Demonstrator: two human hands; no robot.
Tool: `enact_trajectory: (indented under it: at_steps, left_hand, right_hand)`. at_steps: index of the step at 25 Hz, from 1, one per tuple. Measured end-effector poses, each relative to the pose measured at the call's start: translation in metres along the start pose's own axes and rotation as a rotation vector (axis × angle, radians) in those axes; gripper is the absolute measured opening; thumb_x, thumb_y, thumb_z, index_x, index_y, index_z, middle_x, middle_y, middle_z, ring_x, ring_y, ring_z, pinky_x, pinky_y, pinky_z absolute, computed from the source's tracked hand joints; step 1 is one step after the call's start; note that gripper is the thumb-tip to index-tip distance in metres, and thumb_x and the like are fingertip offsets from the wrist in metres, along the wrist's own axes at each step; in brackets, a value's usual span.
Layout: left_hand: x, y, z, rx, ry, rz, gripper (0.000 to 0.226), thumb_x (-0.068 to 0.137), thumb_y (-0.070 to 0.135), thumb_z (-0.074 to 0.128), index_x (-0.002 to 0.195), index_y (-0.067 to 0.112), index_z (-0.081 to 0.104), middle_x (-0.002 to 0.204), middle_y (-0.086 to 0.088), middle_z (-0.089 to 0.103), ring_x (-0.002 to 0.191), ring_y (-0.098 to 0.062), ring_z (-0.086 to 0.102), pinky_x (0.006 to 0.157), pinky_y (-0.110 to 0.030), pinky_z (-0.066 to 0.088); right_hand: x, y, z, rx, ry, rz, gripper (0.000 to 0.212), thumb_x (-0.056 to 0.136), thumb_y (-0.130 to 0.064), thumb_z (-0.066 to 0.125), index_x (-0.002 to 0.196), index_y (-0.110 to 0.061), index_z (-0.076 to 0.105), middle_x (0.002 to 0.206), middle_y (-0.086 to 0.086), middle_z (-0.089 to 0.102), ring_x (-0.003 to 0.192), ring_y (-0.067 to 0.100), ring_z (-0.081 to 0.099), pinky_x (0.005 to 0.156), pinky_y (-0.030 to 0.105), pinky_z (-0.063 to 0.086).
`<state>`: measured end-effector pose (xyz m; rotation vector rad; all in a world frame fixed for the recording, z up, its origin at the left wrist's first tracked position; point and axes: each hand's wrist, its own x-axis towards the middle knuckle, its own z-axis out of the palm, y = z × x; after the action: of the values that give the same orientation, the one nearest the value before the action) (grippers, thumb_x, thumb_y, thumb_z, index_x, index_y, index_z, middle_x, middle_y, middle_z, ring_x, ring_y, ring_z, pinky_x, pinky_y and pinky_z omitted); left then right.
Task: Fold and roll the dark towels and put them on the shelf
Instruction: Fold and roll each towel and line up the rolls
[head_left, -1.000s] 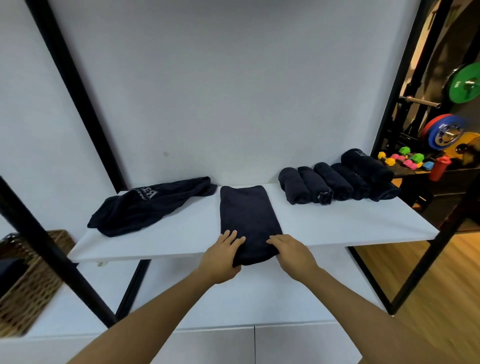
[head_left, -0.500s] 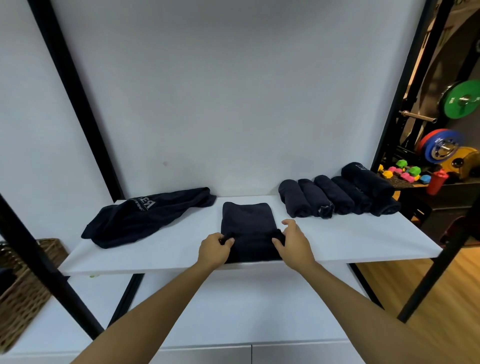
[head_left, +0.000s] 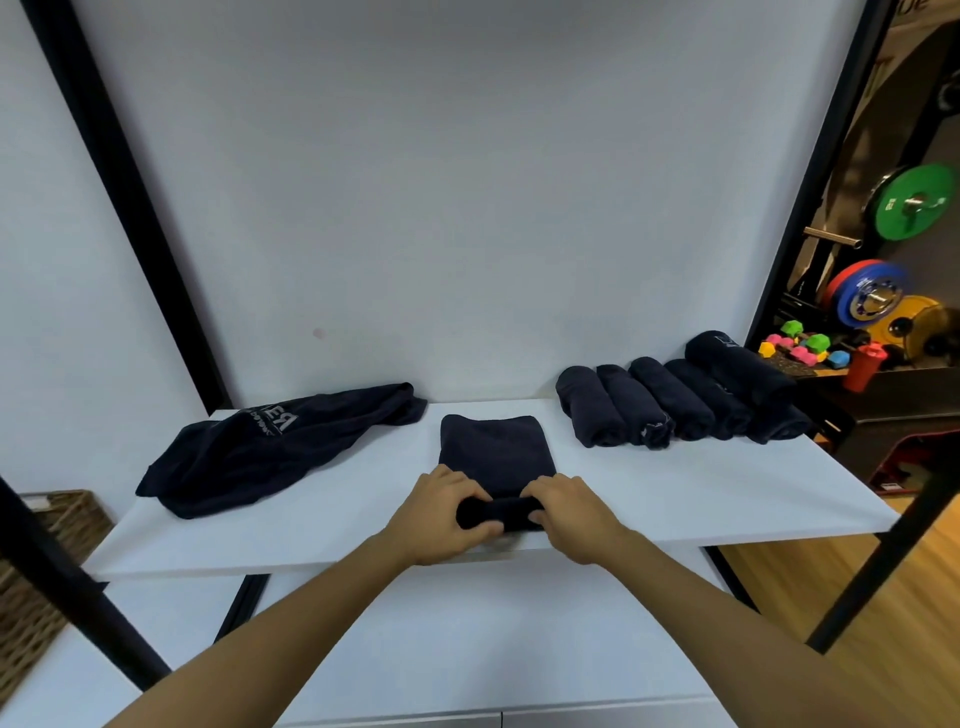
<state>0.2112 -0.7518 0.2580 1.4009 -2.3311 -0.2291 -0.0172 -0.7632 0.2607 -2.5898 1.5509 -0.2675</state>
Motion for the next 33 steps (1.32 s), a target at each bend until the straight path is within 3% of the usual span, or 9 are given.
enact_trajectory:
  at_steps: [6,12,15,19,21,24,27,30,33]
  left_hand:
    - [0.018,0.002,-0.011,0.121,-0.252,-0.109,0.027,0.099,0.035,0.05,0.114,0.017,0.063,0.105,-0.006,0.061,0.102,-0.021,0.048,0.09,-0.034,0.04]
    - [0.051,-0.023,-0.011,-0.164,-0.387,-0.284,0.021,0.103,0.025,0.044,0.104,0.02,0.064,0.102,-0.002,0.066,0.091,-0.018,0.056,0.081,-0.028,0.043]
    - [0.06,-0.029,-0.005,-0.208,-0.291,-0.272,0.015,0.1,0.021,0.049,0.105,0.023,0.064,0.097,0.007,0.064,0.092,-0.015,0.058,0.081,-0.023,0.043]
    - [0.052,-0.026,-0.001,0.12,-0.002,0.082,0.029,0.09,0.049,0.055,0.1,0.024,0.067,0.094,0.008,0.061,0.089,-0.016,0.055,0.083,-0.032,0.046]
    - [0.046,-0.027,0.001,0.231,-0.101,0.127,0.057,0.08,0.067,0.054,0.116,0.025,0.065,0.102,0.006,0.063,0.093,-0.016,0.054,0.086,-0.029,0.042]
    - [0.051,-0.032,0.001,0.159,-0.208,0.03,0.042,0.089,0.046,0.062,0.123,0.022,0.063,0.107,0.0,0.063,0.1,-0.021,0.057,0.085,-0.029,0.043]
    - [0.075,-0.036,-0.007,0.053,-0.379,-0.075,0.026,0.096,0.033,0.056,0.109,0.012,0.064,0.099,-0.007,0.063,0.093,-0.026,0.057,0.082,-0.037,0.047]
    - [0.095,-0.047,-0.013,-0.056,-0.503,-0.161,0.028,0.099,0.034,0.051,0.107,0.01,0.064,0.103,-0.01,0.065,0.095,-0.027,0.059,0.086,-0.04,0.048]
    - [0.1,-0.053,-0.013,-0.05,-0.482,-0.111,0.03,0.098,0.038,0.053,0.113,0.015,0.063,0.11,-0.007,0.061,0.102,-0.025,0.056,0.091,-0.036,0.047]
  right_hand:
    - [0.019,0.011,-0.015,0.435,-0.24,0.223,0.011,0.098,-0.03,0.053,0.107,-0.025,0.048,0.103,0.0,0.061,0.089,0.018,0.059,0.077,0.031,0.05]
    - [0.012,-0.001,0.006,-0.064,0.32,-0.101,0.02,0.084,-0.035,0.063,0.102,-0.025,0.062,0.098,-0.009,0.057,0.091,0.016,0.054,0.082,0.03,0.042]
    - [0.014,0.004,0.011,-0.147,0.178,-0.105,0.039,0.085,-0.039,0.064,0.121,-0.025,0.061,0.111,-0.006,0.06,0.099,0.019,0.056,0.089,0.032,0.042]
    - [0.029,0.004,0.003,-0.089,0.032,-0.008,0.04,0.096,-0.03,0.054,0.136,-0.024,0.05,0.127,-0.001,0.055,0.109,0.023,0.053,0.095,0.032,0.037]
    - [0.041,0.006,-0.006,0.017,-0.09,0.08,0.038,0.097,-0.027,0.054,0.135,-0.025,0.049,0.127,-0.001,0.055,0.109,0.025,0.052,0.094,0.032,0.039]
    - [0.056,0.009,-0.015,0.06,-0.177,0.182,0.036,0.096,-0.027,0.054,0.132,-0.024,0.048,0.126,0.001,0.054,0.11,0.026,0.05,0.091,0.034,0.04]
    - [0.06,-0.001,-0.004,-0.296,0.059,0.054,0.035,0.086,-0.02,0.062,0.119,-0.016,0.052,0.113,0.006,0.054,0.101,0.027,0.05,0.084,0.035,0.038]
    - [0.064,-0.008,0.015,-0.395,0.044,0.029,0.041,0.065,-0.019,0.079,0.101,-0.016,0.06,0.093,0.003,0.059,0.078,0.023,0.055,0.069,0.032,0.04]
    - [0.072,-0.001,0.013,-0.33,0.065,0.056,0.037,0.078,-0.022,0.069,0.113,-0.02,0.06,0.102,0.0,0.061,0.085,0.023,0.056,0.076,0.032,0.04]
